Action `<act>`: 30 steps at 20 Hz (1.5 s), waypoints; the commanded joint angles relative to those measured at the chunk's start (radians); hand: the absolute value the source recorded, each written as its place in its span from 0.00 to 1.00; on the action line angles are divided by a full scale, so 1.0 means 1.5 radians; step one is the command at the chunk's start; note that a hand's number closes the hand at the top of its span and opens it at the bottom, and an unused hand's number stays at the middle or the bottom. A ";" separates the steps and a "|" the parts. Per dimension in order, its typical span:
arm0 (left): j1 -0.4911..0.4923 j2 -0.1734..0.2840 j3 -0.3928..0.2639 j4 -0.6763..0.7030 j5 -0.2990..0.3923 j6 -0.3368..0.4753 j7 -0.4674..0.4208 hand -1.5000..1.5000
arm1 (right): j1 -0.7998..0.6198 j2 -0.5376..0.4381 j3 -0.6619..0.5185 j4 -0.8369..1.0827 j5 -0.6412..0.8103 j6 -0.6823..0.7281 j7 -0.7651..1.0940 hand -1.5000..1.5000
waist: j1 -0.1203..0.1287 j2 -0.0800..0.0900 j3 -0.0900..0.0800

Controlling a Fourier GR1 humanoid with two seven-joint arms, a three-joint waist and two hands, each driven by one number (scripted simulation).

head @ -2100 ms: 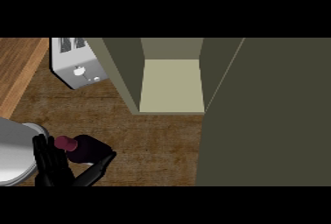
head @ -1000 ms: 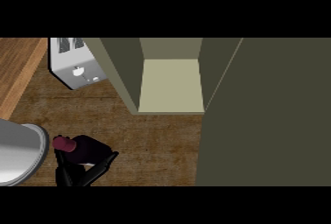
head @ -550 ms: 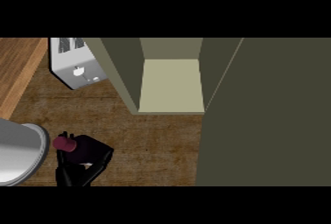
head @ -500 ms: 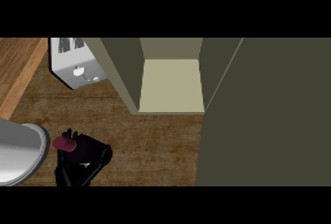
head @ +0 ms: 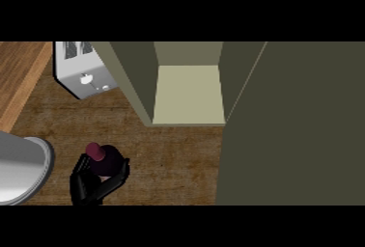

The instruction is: Pick up the wine, place it into the cabinet and close the cabinet

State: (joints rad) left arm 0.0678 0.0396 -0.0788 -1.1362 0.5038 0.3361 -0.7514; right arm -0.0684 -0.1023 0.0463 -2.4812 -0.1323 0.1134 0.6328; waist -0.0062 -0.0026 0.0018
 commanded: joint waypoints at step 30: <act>-0.001 0.150 -0.115 -0.414 -0.104 -0.118 0.275 1.00 | -0.001 0.024 -0.017 -0.043 -0.058 0.002 0.017 0.00 | 0.002 0.000 0.000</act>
State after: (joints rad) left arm 0.0888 0.2973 -0.1935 -1.6551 0.4137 0.0639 -0.4374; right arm -0.0873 -0.0760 0.0379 -2.4679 -0.1315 0.1219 0.6396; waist -0.0003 -0.0034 0.0010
